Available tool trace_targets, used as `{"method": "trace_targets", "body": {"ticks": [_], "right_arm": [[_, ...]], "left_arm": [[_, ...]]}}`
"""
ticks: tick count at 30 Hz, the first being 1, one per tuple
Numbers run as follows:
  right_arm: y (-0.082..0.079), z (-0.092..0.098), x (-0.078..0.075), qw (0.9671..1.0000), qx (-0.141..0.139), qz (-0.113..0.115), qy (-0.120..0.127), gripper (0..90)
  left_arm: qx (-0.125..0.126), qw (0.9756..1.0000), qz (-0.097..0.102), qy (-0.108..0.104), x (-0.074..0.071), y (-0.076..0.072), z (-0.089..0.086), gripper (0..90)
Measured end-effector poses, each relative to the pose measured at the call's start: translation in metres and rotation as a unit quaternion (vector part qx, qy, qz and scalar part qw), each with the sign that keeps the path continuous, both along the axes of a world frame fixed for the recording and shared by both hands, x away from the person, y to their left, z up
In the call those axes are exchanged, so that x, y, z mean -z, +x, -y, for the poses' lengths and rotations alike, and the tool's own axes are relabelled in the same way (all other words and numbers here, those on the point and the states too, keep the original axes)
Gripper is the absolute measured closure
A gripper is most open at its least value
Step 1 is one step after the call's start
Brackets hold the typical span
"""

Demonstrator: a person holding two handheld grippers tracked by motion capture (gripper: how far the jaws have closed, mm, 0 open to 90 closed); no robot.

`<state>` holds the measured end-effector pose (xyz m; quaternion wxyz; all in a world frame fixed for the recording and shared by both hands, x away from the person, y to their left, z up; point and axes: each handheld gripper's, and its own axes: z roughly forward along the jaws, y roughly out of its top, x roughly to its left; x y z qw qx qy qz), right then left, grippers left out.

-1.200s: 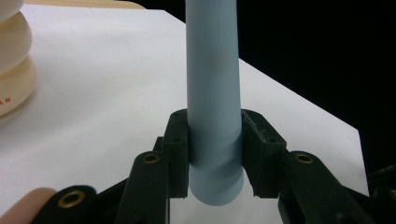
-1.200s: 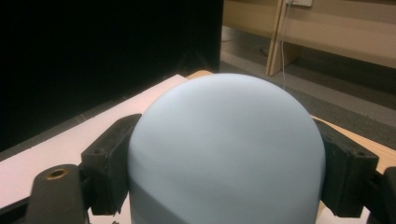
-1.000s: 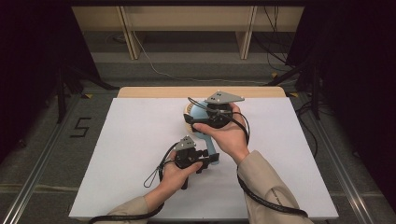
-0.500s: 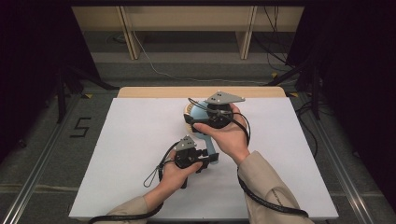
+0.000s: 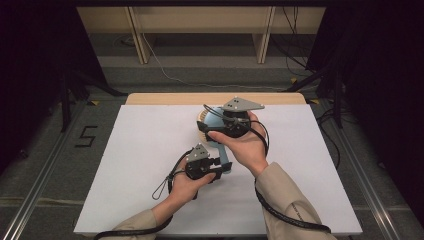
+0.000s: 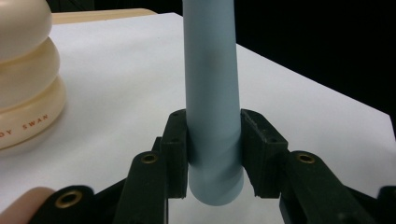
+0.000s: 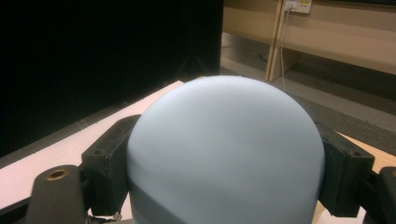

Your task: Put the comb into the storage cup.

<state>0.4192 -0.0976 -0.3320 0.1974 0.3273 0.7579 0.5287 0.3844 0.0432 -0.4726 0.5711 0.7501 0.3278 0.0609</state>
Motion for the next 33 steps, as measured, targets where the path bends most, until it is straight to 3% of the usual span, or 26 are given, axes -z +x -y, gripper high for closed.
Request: {"method": "trace_targets", "body": {"ticks": [9, 15, 22, 33], "right_arm": [[0.000, 0.000, -0.001, 1.0000, 0.002, -0.003, 0.000, 20.6], [0.000, 0.003, -0.002, 0.9999, 0.005, -0.004, 0.008, 20.6], [0.001, 0.006, -0.004, 0.9998, 0.014, 0.005, 0.015, 20.6], [0.002, 0.012, -0.003, 0.9996, 0.022, 0.006, 0.019, 20.6]], "left_arm": [[0.004, 0.9999, 0.012, 0.011, -0.001, 0.000, 0.000, 58.0], [0.011, 0.9996, 0.019, 0.016, -0.003, -0.001, 0.000, 39.6], [0.014, 0.9983, 0.029, 0.049, -0.005, -0.003, -0.003, 18.2], [0.014, 0.9969, 0.050, 0.060, -0.012, -0.005, -0.018, 9.3]]}}
